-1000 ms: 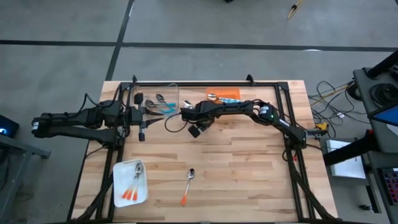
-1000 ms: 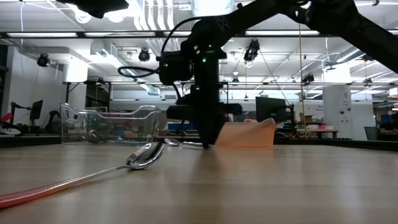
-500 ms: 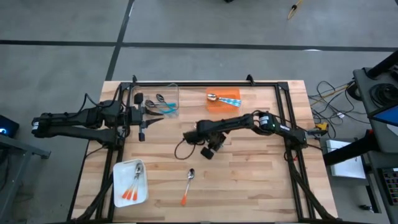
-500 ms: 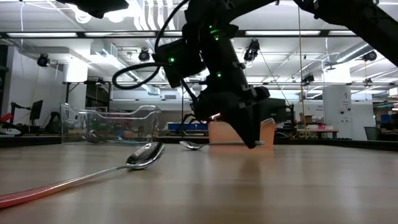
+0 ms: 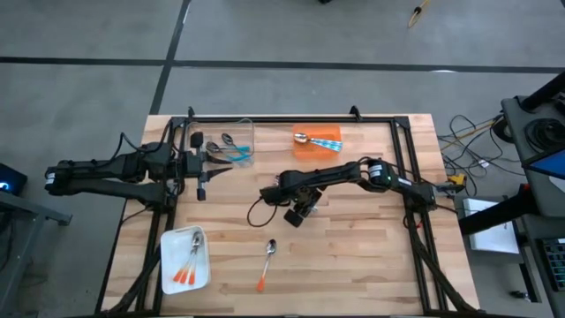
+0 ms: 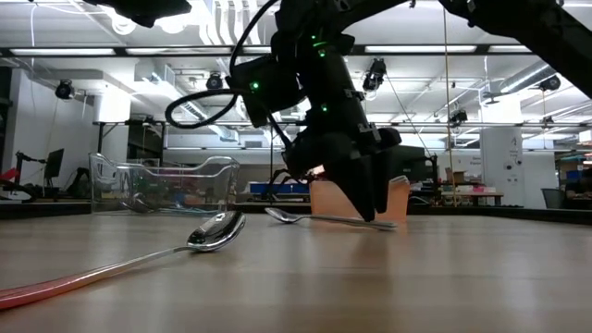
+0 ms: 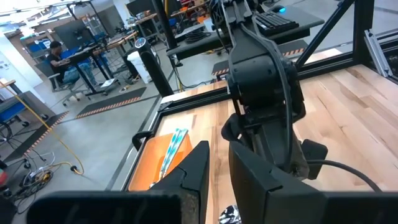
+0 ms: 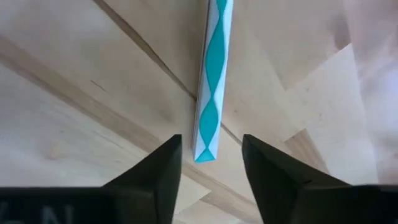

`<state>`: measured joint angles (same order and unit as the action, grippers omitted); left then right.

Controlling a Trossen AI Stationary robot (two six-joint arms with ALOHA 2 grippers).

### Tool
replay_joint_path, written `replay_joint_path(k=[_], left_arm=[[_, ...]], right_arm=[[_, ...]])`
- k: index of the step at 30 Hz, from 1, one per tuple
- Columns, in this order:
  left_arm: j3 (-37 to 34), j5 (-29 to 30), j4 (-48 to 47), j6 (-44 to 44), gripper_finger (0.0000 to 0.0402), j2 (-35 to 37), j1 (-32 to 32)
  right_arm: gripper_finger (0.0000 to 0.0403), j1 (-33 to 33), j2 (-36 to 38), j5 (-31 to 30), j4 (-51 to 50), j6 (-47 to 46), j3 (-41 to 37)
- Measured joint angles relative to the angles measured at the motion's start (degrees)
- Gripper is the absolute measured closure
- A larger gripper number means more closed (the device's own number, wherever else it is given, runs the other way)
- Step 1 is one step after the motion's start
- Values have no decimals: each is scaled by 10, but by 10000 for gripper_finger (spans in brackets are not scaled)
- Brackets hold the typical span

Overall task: Sort silverware by color (type)
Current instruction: Put the light blue spoon into the orange bin

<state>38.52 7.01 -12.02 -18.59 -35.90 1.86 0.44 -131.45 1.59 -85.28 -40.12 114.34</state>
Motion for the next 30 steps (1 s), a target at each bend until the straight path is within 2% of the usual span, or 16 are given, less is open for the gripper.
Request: replay_joint_path(k=[3,9,20,25,30], left_arm=[[0,0,0,0,358,0,0],[0,0,0,0,358,0,0],[0,0,0,0,358,0,0],[0,0,0,0,358,0,0],[0,0,0,0,358,0,0]], right_arm=[[222,-7,7,-5,3,3,6],[219,-23,19,-56,14,22,6],[220,-32,19,-59,156,35,-17],[241,-32,20,-60,178,32,-40],[300,-32,23,-57,196,21,-61]])
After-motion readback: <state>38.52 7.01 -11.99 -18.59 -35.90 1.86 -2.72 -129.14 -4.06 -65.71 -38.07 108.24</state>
